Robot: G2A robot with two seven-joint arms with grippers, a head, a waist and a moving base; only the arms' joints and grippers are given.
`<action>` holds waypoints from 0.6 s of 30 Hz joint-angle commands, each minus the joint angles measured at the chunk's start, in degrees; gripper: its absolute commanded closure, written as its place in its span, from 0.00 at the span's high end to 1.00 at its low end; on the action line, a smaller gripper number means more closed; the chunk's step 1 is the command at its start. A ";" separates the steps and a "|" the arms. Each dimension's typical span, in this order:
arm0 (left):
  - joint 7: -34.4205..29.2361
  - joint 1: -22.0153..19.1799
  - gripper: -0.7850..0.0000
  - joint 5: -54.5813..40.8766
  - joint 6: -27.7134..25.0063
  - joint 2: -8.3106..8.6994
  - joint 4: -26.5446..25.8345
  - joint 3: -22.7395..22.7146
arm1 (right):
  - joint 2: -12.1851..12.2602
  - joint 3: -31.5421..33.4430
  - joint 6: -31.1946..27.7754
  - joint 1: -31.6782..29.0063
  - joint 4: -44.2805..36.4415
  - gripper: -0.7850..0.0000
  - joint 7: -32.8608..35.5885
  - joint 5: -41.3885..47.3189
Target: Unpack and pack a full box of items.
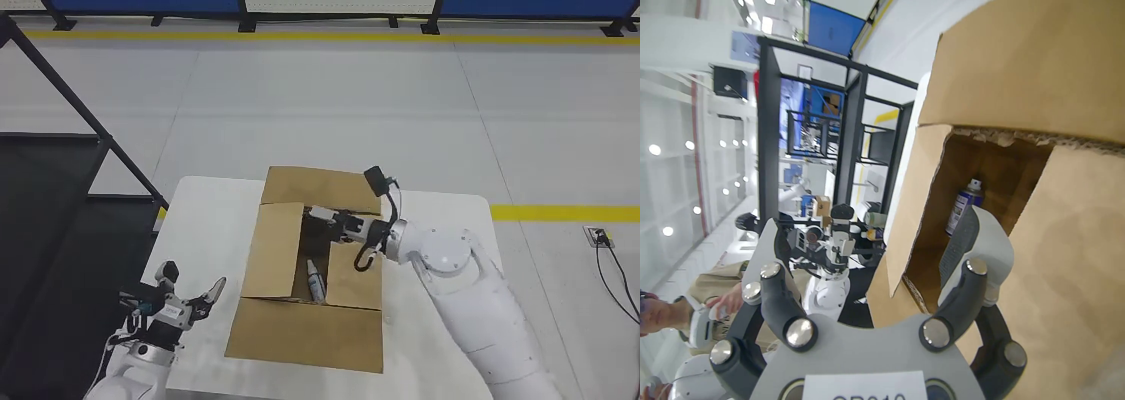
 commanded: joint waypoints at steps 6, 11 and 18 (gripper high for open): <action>1.10 0.50 1.00 1.52 -1.62 -0.01 -0.70 0.76 | -2.76 -9.77 4.18 6.09 6.45 1.00 -0.99 -0.79; 1.75 1.25 1.00 3.31 -3.54 0.10 -1.16 0.90 | -5.00 -13.92 3.84 10.10 12.73 1.00 -1.73 1.96; 2.85 2.50 1.00 8.41 -6.36 0.36 -2.31 1.80 | -6.79 -14.00 -0.59 12.61 16.60 1.00 -1.92 8.92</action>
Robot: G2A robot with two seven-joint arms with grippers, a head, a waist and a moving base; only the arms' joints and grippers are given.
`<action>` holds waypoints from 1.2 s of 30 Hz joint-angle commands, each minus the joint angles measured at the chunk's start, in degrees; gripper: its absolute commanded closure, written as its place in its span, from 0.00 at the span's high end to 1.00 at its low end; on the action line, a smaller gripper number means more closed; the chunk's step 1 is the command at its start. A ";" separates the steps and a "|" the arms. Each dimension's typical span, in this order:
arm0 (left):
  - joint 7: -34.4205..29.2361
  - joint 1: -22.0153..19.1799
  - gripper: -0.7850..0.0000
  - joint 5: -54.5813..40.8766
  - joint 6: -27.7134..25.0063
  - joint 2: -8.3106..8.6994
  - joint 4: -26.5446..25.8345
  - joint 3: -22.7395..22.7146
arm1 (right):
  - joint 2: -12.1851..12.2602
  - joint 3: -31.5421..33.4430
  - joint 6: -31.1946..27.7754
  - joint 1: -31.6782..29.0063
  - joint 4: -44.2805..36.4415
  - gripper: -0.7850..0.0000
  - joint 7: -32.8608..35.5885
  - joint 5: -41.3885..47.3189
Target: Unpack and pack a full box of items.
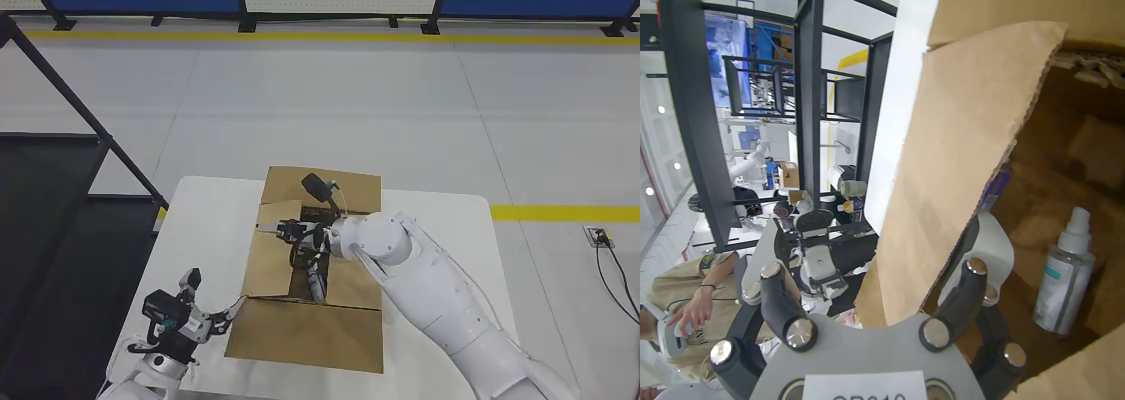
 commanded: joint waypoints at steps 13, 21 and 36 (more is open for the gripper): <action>-5.49 -4.00 1.00 -1.14 5.87 -0.74 0.36 3.95 | -1.76 0.43 -7.12 -0.41 -1.24 1.00 -1.05 7.64; -7.07 -5.48 1.00 -8.47 11.49 -1.38 0.95 2.94 | -2.43 -0.22 -11.80 0.53 0.25 1.00 3.34 8.87; -11.20 -5.41 1.00 -13.53 16.24 -1.44 5.69 -3.49 | 0.70 10.32 -15.74 -4.36 -5.68 1.00 0.30 5.96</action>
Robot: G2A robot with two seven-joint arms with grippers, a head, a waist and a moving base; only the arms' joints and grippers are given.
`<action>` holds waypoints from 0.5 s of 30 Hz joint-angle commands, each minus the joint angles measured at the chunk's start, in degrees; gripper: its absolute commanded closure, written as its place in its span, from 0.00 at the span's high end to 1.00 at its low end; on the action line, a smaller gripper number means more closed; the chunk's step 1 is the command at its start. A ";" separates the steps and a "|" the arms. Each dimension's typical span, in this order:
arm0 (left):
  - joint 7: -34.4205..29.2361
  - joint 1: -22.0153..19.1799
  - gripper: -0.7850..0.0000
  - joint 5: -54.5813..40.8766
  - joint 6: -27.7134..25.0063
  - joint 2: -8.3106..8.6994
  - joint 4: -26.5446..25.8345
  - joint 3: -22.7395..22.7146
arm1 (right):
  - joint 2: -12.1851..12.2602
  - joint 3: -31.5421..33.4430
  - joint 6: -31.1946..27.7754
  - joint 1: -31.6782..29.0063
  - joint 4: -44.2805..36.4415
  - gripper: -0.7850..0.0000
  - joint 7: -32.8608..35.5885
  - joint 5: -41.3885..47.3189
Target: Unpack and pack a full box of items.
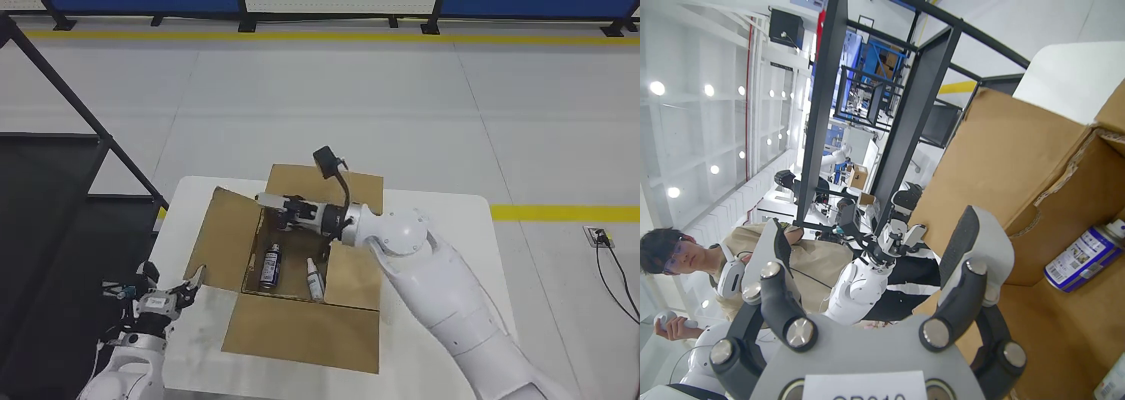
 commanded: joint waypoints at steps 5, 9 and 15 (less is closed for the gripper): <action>-3.08 -2.42 1.00 2.21 -1.92 0.11 4.31 0.99 | 2.16 7.19 -0.86 -5.10 -6.28 1.00 0.18 -0.32; -4.94 -4.27 1.00 5.73 -4.69 0.27 7.35 2.76 | 3.45 11.79 -1.34 -9.24 -11.34 1.00 -0.51 -0.65; -4.93 -6.73 1.00 7.83 -6.85 0.22 11.41 4.89 | 5.02 17.45 -2.67 -14.86 -17.50 1.00 -0.28 -0.85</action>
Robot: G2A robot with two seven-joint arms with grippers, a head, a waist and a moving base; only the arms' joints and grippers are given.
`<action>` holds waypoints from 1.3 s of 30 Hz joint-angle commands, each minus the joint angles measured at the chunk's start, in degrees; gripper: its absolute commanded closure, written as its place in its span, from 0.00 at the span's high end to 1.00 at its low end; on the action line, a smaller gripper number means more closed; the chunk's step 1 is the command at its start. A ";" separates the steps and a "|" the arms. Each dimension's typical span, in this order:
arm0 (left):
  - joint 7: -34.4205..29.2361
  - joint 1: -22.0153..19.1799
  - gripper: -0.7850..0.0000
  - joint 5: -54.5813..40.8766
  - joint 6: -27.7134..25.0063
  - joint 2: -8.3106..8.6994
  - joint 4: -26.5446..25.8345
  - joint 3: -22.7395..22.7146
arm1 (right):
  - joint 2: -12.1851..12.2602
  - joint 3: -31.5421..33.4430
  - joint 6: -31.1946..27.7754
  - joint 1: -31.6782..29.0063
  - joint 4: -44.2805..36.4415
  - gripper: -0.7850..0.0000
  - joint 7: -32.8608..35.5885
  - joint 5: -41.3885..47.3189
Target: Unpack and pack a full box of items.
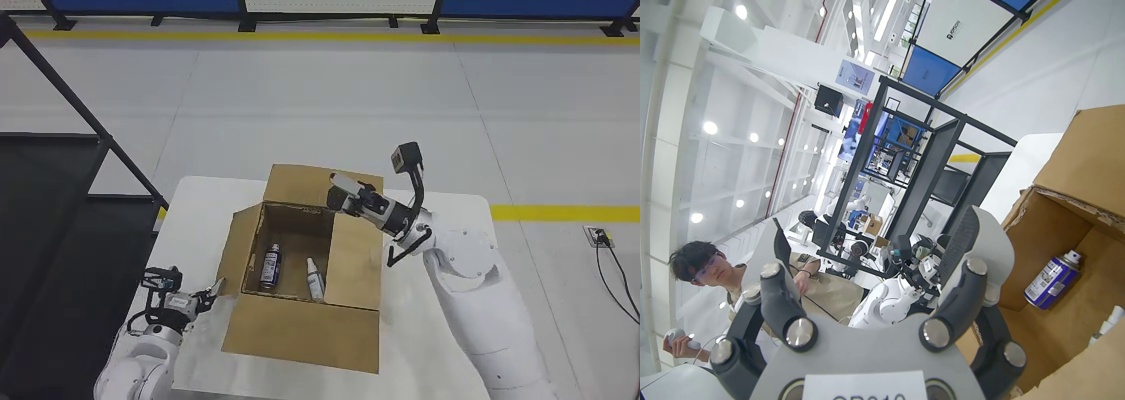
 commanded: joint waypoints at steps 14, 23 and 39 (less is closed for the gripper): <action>3.82 -1.76 1.00 1.24 -0.50 -0.12 3.03 1.19 | 1.64 3.95 -0.12 -3.48 -1.80 1.00 1.28 1.54; 7.98 3.71 1.00 -5.15 3.01 0.26 -9.15 -8.35 | 2.45 5.09 0.04 -3.16 -0.87 1.00 2.42 1.89; -7.76 0.18 1.00 -17.76 -7.23 0.11 -26.10 -0.01 | 6.21 15.58 -2.02 -5.31 -1.22 1.00 11.37 -3.31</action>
